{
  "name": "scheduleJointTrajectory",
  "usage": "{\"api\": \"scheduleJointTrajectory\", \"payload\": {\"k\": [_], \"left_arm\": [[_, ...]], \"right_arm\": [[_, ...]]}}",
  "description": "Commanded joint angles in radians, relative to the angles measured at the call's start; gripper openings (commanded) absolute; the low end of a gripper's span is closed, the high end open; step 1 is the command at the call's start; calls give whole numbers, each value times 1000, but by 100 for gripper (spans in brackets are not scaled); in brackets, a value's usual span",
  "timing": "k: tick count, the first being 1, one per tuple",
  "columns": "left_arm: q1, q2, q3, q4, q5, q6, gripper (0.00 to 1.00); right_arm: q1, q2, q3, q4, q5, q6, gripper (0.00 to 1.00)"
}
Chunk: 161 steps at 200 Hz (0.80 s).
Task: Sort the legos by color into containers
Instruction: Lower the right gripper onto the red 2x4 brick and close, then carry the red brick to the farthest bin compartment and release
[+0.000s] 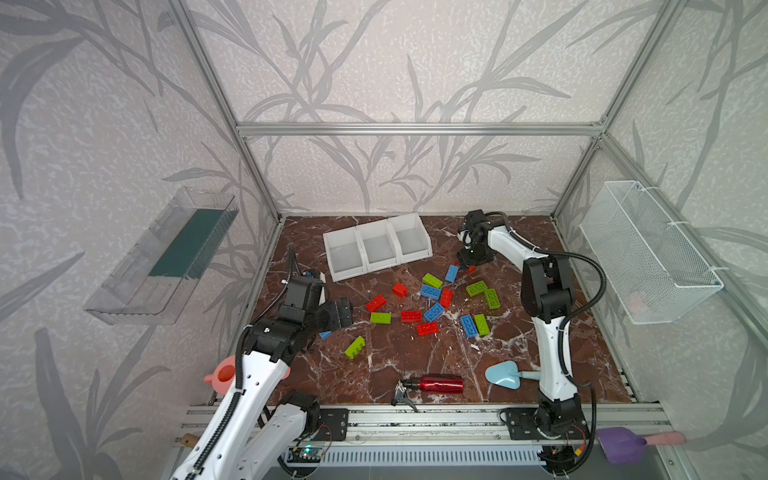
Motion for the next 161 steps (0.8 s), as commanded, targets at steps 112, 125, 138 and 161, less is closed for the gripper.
{"api": "scheduleJointTrajectory", "payload": {"k": [112, 125, 138, 161], "left_arm": [[-3, -2, -12, 4, -17, 8, 99], [-3, -3, -13, 9, -14, 9, 99], [-3, -3, -14, 12, -13, 9, 99], [-4, -2, -13, 14, -12, 11, 99]], "right_arm": [[16, 72, 160, -166, -29, 5, 27], [27, 37, 143, -162, -28, 16, 25], [42, 0, 135, -156, -29, 32, 24], [76, -46, 157, -157, -48, 60, 23]]}}
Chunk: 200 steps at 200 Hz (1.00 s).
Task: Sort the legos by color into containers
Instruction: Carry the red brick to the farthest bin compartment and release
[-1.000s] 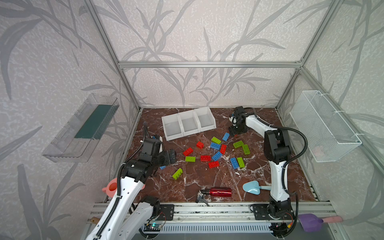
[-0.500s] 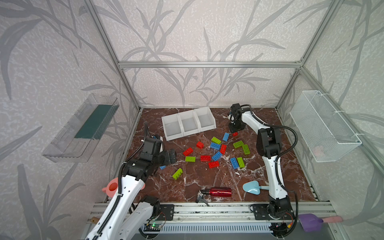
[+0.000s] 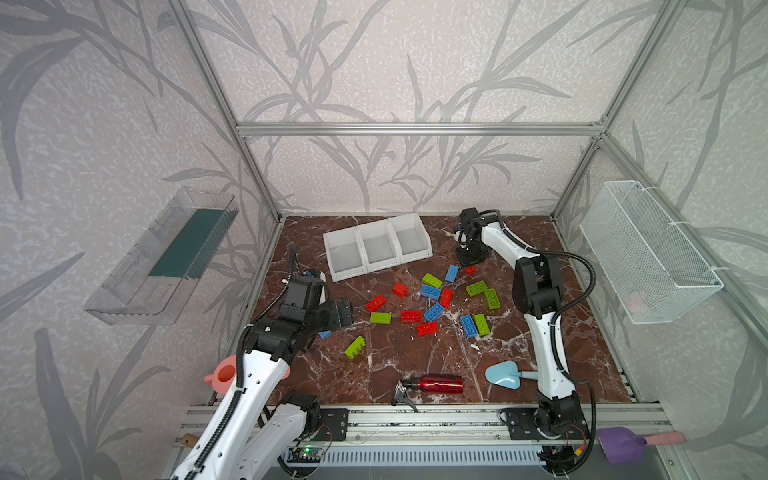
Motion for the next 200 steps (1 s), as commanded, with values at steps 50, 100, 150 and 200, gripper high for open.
{"api": "scheduleJointTrajectory", "payload": {"k": [50, 100, 150, 200], "left_arm": [[-3, -8, -10, -7, -34, 9, 99], [-3, -30, -11, -7, -63, 2, 99], [-4, -30, -12, -17, -75, -3, 99], [-6, -25, -12, -20, -61, 1, 99]], "right_arm": [[106, -85, 253, -34, -149, 126, 22], [152, 61, 564, 53, -193, 274, 21], [159, 135, 575, 276, -229, 412, 21], [166, 225, 620, 358, -230, 479, 30]]}}
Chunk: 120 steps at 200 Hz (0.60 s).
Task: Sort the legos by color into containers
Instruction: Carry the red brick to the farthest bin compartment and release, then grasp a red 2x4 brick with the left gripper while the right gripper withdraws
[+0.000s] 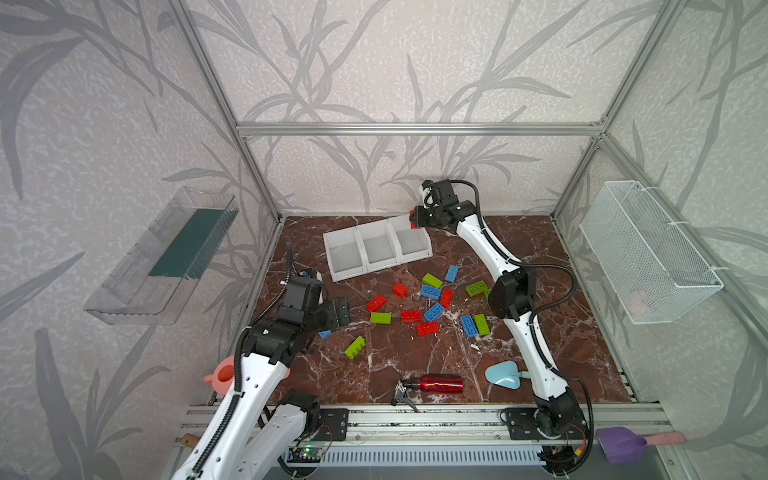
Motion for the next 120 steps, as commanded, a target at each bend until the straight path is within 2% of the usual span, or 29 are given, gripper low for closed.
{"api": "scheduleJointTrajectory", "payload": {"k": [1, 13, 41, 58, 91, 120], "left_arm": [[-7, -5, -11, -18, -5, 2, 99], [-6, 0, -11, -18, -2, 3, 99], [-8, 17, -10, -13, 26, 11, 99], [-8, 36, -8, -13, 38, 13, 99], [-9, 98, 10, -11, 80, 26, 99], [-8, 199, 38, -8, 147, 53, 99]], "right_arm": [[7, 24, 50, 72, -15, 54, 30], [7, 31, 52, 80, -9, 59, 37], [7, 30, 52, 82, 3, 58, 63], [7, 20, 47, 82, 5, 47, 73], [7, -38, 33, 63, -12, 11, 79], [7, -163, -55, 41, -48, -50, 81]]}}
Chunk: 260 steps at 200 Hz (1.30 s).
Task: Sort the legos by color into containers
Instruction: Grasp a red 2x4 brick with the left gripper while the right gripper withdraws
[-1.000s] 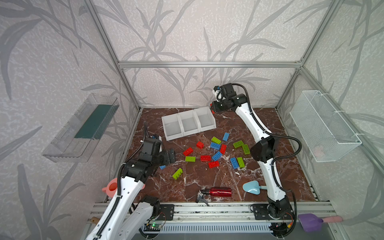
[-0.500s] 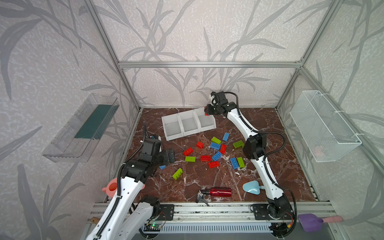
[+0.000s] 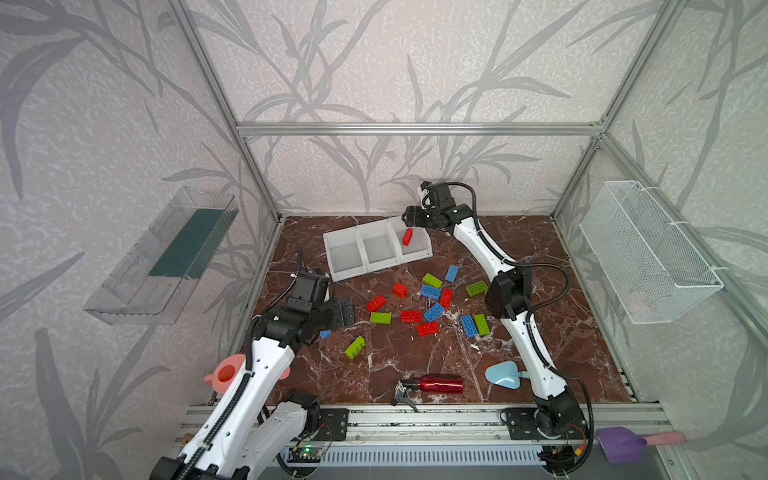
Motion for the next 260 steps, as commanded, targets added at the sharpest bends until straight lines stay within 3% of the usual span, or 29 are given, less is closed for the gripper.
{"api": "scheduleJointTrajectory", "payload": {"k": [1, 32, 68, 97, 141, 199, 260], "left_arm": [[-4, 73, 36, -9, 69, 42, 99], [-5, 209, 94, -42, 96, 62, 99], [-17, 311, 142, -36, 85, 80, 98], [-41, 380, 181, -33, 75, 101, 94], [-80, 506, 235, -47, 65, 132, 90], [-144, 644, 285, -36, 56, 146, 84], [-160, 817, 376, -28, -8, 128, 79]], "right_arm": [[7, -179, -58, -17, -39, -66, 81], [5, -411, -352, 23, -19, -96, 86], [3, -776, -945, 357, 1, -67, 100], [1, -1009, -1289, 498, 38, -53, 99], [0, -1262, -1677, 611, 42, -4, 99], [-2, -1457, -1954, 674, 50, 16, 99], [-5, -1476, -2017, 697, 35, -2, 99]]}}
